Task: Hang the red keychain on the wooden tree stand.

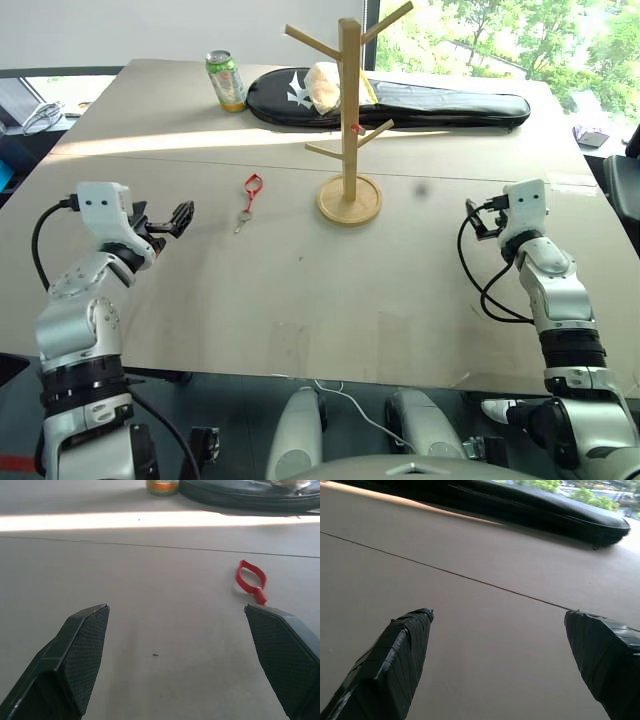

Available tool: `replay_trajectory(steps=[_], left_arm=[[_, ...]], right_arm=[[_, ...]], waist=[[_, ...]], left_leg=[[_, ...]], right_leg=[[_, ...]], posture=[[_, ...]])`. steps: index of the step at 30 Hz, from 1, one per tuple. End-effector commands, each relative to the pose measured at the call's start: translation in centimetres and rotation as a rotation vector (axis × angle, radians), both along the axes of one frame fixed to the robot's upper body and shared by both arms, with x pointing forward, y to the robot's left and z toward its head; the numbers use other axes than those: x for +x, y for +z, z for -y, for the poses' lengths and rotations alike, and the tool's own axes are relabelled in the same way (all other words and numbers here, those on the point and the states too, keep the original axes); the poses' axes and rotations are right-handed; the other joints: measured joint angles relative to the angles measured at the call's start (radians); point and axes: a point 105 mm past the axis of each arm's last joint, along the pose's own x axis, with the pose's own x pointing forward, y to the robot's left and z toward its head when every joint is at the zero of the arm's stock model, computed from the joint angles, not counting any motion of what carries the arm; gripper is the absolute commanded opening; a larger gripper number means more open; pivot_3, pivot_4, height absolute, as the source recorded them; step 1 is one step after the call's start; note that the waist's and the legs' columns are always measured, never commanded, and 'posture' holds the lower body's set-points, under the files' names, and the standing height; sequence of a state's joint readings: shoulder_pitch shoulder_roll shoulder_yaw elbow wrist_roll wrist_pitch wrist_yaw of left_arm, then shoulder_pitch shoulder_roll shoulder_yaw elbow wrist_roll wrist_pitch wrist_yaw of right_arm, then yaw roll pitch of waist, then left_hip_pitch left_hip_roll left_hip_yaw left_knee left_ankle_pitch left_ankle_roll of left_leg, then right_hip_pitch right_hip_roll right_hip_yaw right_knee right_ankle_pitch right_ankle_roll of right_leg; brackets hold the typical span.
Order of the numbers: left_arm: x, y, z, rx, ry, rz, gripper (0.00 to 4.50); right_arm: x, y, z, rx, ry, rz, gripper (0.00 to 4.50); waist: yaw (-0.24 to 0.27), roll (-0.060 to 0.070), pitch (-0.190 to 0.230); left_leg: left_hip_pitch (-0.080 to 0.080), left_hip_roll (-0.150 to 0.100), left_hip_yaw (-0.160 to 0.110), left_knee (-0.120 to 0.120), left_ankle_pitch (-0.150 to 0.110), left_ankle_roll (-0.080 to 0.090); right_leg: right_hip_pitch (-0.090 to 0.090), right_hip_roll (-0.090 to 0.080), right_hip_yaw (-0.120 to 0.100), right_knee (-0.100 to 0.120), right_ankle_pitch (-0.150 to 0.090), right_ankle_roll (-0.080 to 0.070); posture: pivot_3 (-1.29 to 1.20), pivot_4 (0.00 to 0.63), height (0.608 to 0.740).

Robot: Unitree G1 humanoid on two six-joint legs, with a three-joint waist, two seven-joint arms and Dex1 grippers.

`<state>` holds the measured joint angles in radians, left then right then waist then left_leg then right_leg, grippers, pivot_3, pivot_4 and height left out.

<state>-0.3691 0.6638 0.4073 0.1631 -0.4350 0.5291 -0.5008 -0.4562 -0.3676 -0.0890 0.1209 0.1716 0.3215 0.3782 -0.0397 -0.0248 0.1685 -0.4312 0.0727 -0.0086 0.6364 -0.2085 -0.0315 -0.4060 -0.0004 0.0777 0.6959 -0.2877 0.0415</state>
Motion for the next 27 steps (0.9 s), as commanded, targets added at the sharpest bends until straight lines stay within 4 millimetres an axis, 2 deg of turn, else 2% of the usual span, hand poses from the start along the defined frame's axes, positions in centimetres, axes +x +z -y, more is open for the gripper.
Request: replay_trajectory(steps=[1,2,5,9,14,22,26,27], left_arm=[[2.0,0.7,2.3,-0.015,-0.104,-0.004,4.45],[2.9,0.6,2.9,-0.006,-0.107,-0.011,4.45],[4.7,0.2,3.6,-0.001,-0.116,-0.031,4.45],[6.7,-1.0,4.5,0.003,-0.106,-0.067,4.45],[7.5,-2.5,5.2,0.024,-0.115,-0.102,4.45],[7.9,-3.9,5.7,0.079,-0.117,-0.142,4.45],[7.8,-4.1,6.0,0.061,-0.104,-0.144,3.36],[7.7,-4.2,6.2,0.060,-0.107,-0.147,2.74]], right_arm=[[-2.9,3.5,-5.3,0.060,0.387,0.004,4.50],[-4.0,4.0,-6.6,0.055,0.485,-0.011,4.50],[-5.8,4.6,-8.5,0.031,0.629,-0.048,4.50],[-7.7,5.7,-10.0,0.010,0.738,-0.060,4.50],[-8.9,6.4,-10.8,0.005,0.758,-0.056,4.50],[-9.5,7.1,-10.4,0.018,0.725,-0.050,4.50],[-9.3,7.5,-10.0,0.023,0.702,-0.041,4.50],[-9.3,7.5,-9.9,0.021,0.699,-0.041,4.50]], waist=[[0.001,0.000,0.000],[0.005,0.001,0.001],[0.005,0.000,0.001],[0.001,0.000,0.001],[-0.002,0.000,0.001],[0.003,-0.001,0.001],[0.003,-0.001,0.001],[0.004,-0.001,0.001]], left_leg=[[0.000,0.000,0.000,0.000,0.000,0.000],[0.000,0.000,0.000,0.000,0.000,0.000],[-0.001,0.000,-0.002,0.001,0.000,0.000],[-0.001,0.000,-0.002,0.001,0.000,0.000],[-0.001,0.000,-0.002,0.001,0.000,0.000],[-0.001,0.000,-0.002,0.001,0.000,0.000],[-0.001,0.000,-0.002,0.001,0.000,0.000],[-0.001,0.000,-0.002,0.001,0.000,0.000]], right_leg=[[0.000,0.000,0.000,0.000,0.000,0.000],[0.000,0.000,0.000,0.000,0.000,0.000],[0.000,0.000,-0.001,0.000,0.000,0.000],[0.000,0.000,-0.001,-0.001,0.000,0.000],[0.000,0.000,-0.001,0.000,0.000,0.000],[0.000,0.000,-0.002,0.000,0.000,0.000],[0.000,0.000,-0.001,0.000,0.000,0.000],[0.000,0.000,-0.001,0.000,0.000,0.000]], posture=[[0.00,0.150,0.740],[0.00,0.150,0.740],[0.00,0.150,0.740],[0.00,0.150,0.740],[0.00,0.150,0.740],[0.00,0.150,0.740],[0.00,0.150,0.740],[0.00,0.150,0.740]])
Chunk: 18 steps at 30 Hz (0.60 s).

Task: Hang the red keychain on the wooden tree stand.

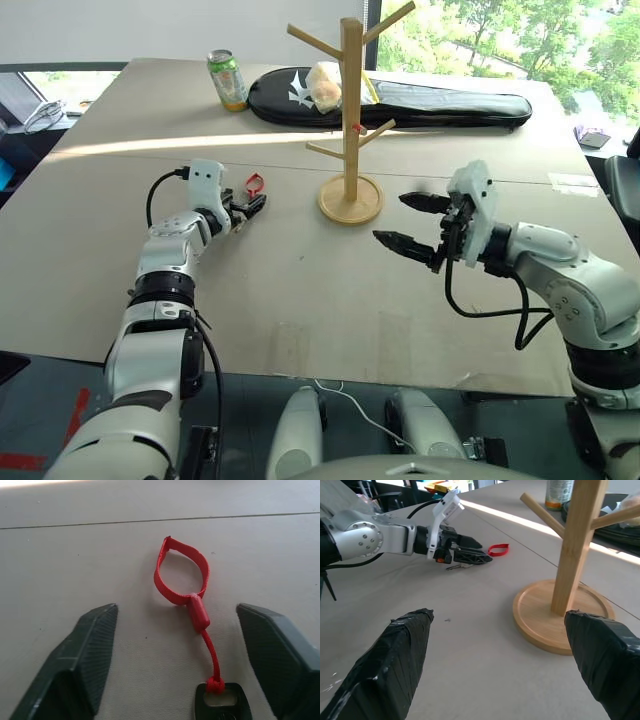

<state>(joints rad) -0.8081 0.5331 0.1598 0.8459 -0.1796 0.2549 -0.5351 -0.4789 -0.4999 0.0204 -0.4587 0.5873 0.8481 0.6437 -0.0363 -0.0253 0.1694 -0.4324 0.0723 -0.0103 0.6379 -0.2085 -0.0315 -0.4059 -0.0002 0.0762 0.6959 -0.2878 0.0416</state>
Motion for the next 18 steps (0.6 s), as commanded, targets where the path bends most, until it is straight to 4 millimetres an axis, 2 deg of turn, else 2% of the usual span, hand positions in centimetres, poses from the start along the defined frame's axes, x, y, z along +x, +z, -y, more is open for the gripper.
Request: replay_trajectory(steps=[1,2,4,6,13,18], left_arm=[[-0.3,-0.8,0.9,-0.014,-0.005,-0.021,2.29],[-0.4,-0.9,1.0,-0.015,-0.005,-0.024,2.03],[-0.4,-1.0,1.2,-0.017,-0.004,-0.025,1.15],[-0.5,-1.0,1.1,-0.018,0.002,-0.027,0.08],[-0.6,-0.4,0.5,-0.019,0.019,0.006,0.08],[-1.1,4.0,1.4,0.023,-0.058,0.226,0.08]], right_arm=[[-0.5,1.5,0.4,0.013,-0.004,0.061,4.50],[-0.4,1.6,0.5,0.013,-0.006,0.062,4.50],[-0.4,1.6,0.6,0.012,-0.010,0.062,4.50],[-0.2,1.6,0.7,0.009,-0.013,0.061,4.50],[0.5,1.0,1.4,-0.020,-0.050,0.056,4.50],[0.2,1.7,1.3,-0.021,-0.034,0.072,4.50]], waist=[[0.001,0.000,0.000],[0.001,0.000,0.000],[0.002,0.000,0.000],[0.003,0.000,0.000],[0.001,0.000,0.000],[-0.002,0.000,0.000]], left_leg=[[0.000,0.000,0.000,0.000,0.000,0.000],[0.000,0.000,0.000,0.000,0.000,0.000],[0.000,0.000,0.000,0.000,0.000,0.000],[0.000,0.000,0.000,0.000,0.000,0.000],[0.000,0.000,0.000,0.000,0.000,0.000],[0.000,0.000,0.000,0.000,0.000,0.000]], right_leg=[[0.000,0.000,0.000,0.000,0.000,0.000],[0.000,0.000,0.000,0.000,0.000,0.000],[0.000,0.000,0.000,0.000,0.000,0.000],[0.000,0.000,0.000,0.000,0.000,0.000],[0.000,0.000,0.000,0.000,0.000,0.000],[0.000,0.000,0.000,0.000,0.000,0.000]], posture=[[0.00,0.150,0.740],[0.00,0.150,0.740],[0.00,0.150,0.740],[0.00,0.150,0.740],[0.00,0.150,0.740],[0.00,0.150,0.740]])
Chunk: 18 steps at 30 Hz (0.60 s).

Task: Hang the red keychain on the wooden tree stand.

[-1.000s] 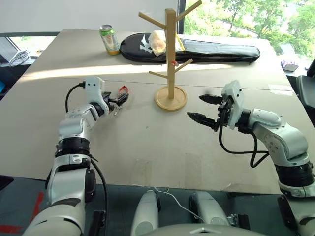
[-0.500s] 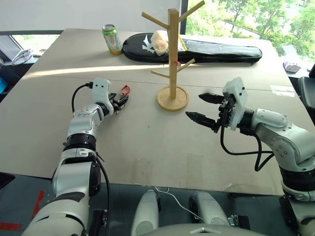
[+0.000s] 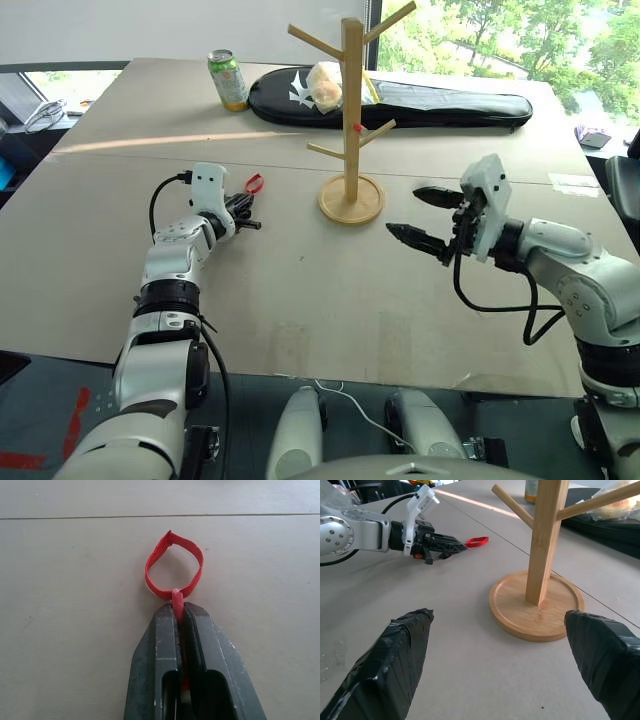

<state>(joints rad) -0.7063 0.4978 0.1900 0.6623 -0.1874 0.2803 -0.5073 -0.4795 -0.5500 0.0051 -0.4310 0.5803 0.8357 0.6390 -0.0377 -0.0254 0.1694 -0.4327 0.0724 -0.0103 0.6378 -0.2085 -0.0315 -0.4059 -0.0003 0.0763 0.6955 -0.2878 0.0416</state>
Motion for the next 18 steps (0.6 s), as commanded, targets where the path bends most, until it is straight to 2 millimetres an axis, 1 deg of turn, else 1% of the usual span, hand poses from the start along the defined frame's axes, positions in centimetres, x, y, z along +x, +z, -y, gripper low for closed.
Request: replay_trajectory(steps=[1,4,9,12,13,16,18], left_arm=[[-0.5,4.9,0.9,0.024,-0.065,0.228,0.08],[-1.7,7.9,0.9,0.029,-0.062,0.393,0.08],[-3.2,11.1,0.7,0.066,0.003,0.552,0.08],[-4.7,13.5,2.2,0.098,0.013,0.656,0.08],[-5.1,14.1,2.6,0.100,0.010,0.678,0.08],[-6.2,15.0,3.8,0.122,-0.015,0.711,0.08],[-6.9,15.5,4.6,0.113,-0.040,0.723,0.08]], right_arm=[[-0.6,1.8,-0.2,0.006,0.028,0.075,4.50],[-0.9,2.2,-0.6,-0.007,0.050,0.100,4.50],[-1.0,2.8,-1.2,0.014,0.053,0.130,4.50],[-1.3,3.3,-2.1,0.047,0.070,0.151,4.50],[-1.5,3.3,-2.3,0.050,0.079,0.155,4.50],[-1.7,3.5,-2.2,0.047,0.091,0.164,4.50],[-1.7,4.0,-1.9,0.061,0.087,0.170,4.50]], waist=[[0.000,0.000,0.000],[0.002,0.000,0.000],[0.001,0.000,0.000],[0.002,0.000,0.000],[0.002,0.000,0.000],[0.004,0.000,0.000],[0.004,0.000,0.000]], left_leg=[[0.000,0.000,0.000,0.000,0.000,0.000],[0.000,0.000,0.000,0.000,0.000,0.000],[0.000,0.000,0.000,0.000,0.000,0.000],[0.000,0.000,0.000,0.000,0.000,0.000],[0.000,0.000,0.000,0.000,0.000,0.000],[0.000,0.000,0.000,0.000,0.000,0.000],[0.000,0.000,0.000,0.000,0.000,0.000]], right_leg=[[0.000,0.000,0.000,0.000,0.000,0.000],[0.000,0.000,0.000,0.000,0.000,0.000],[0.000,0.000,0.000,0.000,0.000,0.000],[0.000,0.000,0.000,0.000,0.000,0.000],[0.000,0.000,0.000,0.000,0.000,0.000],[0.000,0.000,0.000,0.000,0.000,0.000],[0.000,0.000,0.000,0.000,0.000,0.000]], posture=[[0.00,0.150,0.740],[0.00,0.150,0.740],[0.00,0.150,0.740],[0.00,0.150,0.740],[0.00,0.150,0.740],[0.00,0.150,0.740],[0.00,0.150,0.740]])
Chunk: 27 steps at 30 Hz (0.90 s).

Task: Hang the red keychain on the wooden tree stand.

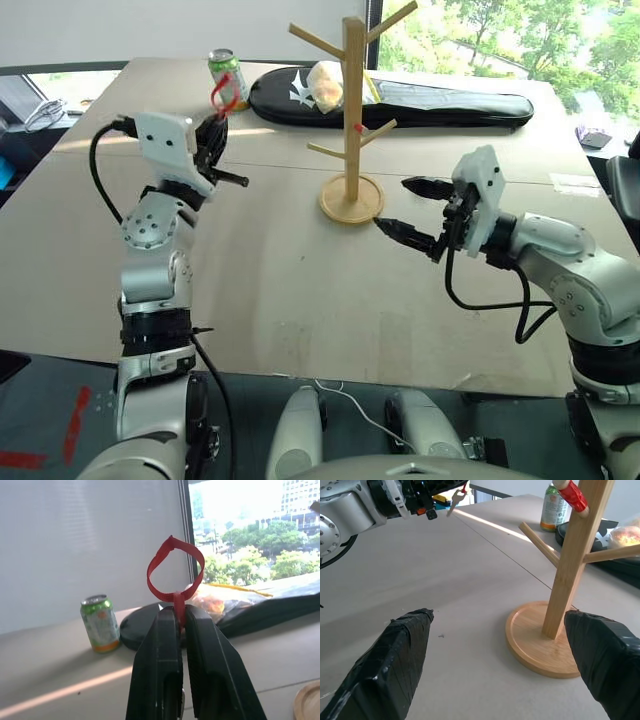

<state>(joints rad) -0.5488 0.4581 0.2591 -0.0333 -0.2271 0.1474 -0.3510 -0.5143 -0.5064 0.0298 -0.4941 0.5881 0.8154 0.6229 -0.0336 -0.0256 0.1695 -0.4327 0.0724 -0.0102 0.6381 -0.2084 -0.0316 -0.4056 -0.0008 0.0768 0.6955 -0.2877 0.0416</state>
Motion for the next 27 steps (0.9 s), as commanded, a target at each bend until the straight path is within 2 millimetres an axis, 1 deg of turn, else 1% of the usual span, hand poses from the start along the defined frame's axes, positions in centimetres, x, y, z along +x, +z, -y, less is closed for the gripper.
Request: replay_trajectory(steps=[1,4,6,9,14,16,19,21,23,27], left_arm=[[-1.9,1.9,2.0,0.029,-0.057,0.066,0.08],[-3.4,2.3,4.5,0.081,-0.153,0.073,0.08],[-4.2,2.1,6.2,0.131,-0.227,0.070,0.08],[-4.5,1.8,7.6,0.152,-0.298,0.054,0.08],[-5.1,1.1,10.2,0.228,-0.427,0.051,0.08],[-5.1,0.8,10.8,0.239,-0.458,0.047,0.08],[-5.2,0.0,12.1,0.269,-0.519,0.037,0.08],[-5.3,-0.5,12.6,0.310,-0.537,0.039,0.08],[-5.4,-0.9,12.9,0.345,-0.547,0.043,0.08],[-4.9,-1.1,13.0,0.371,-0.534,0.055,0.08]], right_arm=[[-0.7,2.5,0.4,0.041,0.011,0.085,4.50],[-0.8,3.6,1.2,0.070,-0.010,0.098,4.50],[-1.1,4.6,1.6,0.098,-0.026,0.114,4.50],[-1.6,5.9,1.8,0.145,-0.034,0.131,4.50],[-2.8,6.9,1.8,0.156,-0.019,0.140,4.50],[-3.1,7.1,1.7,0.153,-0.014,0.139,4.50],[-3.7,7.5,1.7,0.148,-0.016,0.141,4.50],[-3.9,7.5,1.6,0.145,-0.018,0.138,4.50],[-4.1,7.5,1.6,0.145,-0.018,0.131,4.50],[-4.4,7.9,1.5,0.156,-0.026,0.119,4.50]], waist=[[-0.001,0.000,0.000],[-0.001,0.000,0.000],[-0.001,0.000,0.000],[-0.002,0.000,0.000],[-0.004,0.000,0.000],[-0.004,0.000,0.000],[-0.003,0.000,0.000],[-0.004,0.000,0.000],[-0.004,0.000,0.000],[-0.004,0.000,0.000]], left_leg=[[0.000,0.000,0.000,0.000,0.000,0.000],[0.000,0.000,0.000,0.000,0.000,0.000],[0.000,0.000,0.000,0.000,0.000,0.000],[0.000,0.000,0.000,0.000,0.000,0.000],[0.000,0.000,0.000,0.000,0.000,0.000],[0.000,0.000,0.000,0.000,0.000,0.000],[0.000,0.000,0.000,0.000,0.000,0.000],[0.000,0.000,0.000,0.000,0.000,0.000],[0.000,0.000,0.000,0.000,0.000,0.000],[0.000,0.000,0.000,0.000,0.000,0.000]], right_leg=[[0.000,0.000,0.000,0.000,0.000,0.000],[0.000,0.000,0.000,0.000,0.000,0.000],[0.000,0.000,0.000,0.000,0.000,0.000],[0.000,0.000,0.000,0.000,0.000,0.000],[0.000,0.000,0.000,0.000,0.000,0.000],[0.000,0.000,0.000,0.000,0.000,0.000],[0.000,0.000,0.000,0.000,0.000,0.000],[0.000,0.000,0.000,0.000,0.000,0.000],[0.000,0.001,0.000,0.000,0.000,0.000],[0.000,0.001,0.000,0.000,0.000,0.000]], posture=[[0.00,0.150,0.740],[0.00,0.150,0.740],[0.00,0.150,0.740],[0.00,0.150,0.740],[0.00,0.150,0.740],[0.00,0.150,0.740],[0.00,0.150,0.740],[0.00,0.150,0.740],[0.00,0.150,0.740],[0.00,0.150,0.740]])
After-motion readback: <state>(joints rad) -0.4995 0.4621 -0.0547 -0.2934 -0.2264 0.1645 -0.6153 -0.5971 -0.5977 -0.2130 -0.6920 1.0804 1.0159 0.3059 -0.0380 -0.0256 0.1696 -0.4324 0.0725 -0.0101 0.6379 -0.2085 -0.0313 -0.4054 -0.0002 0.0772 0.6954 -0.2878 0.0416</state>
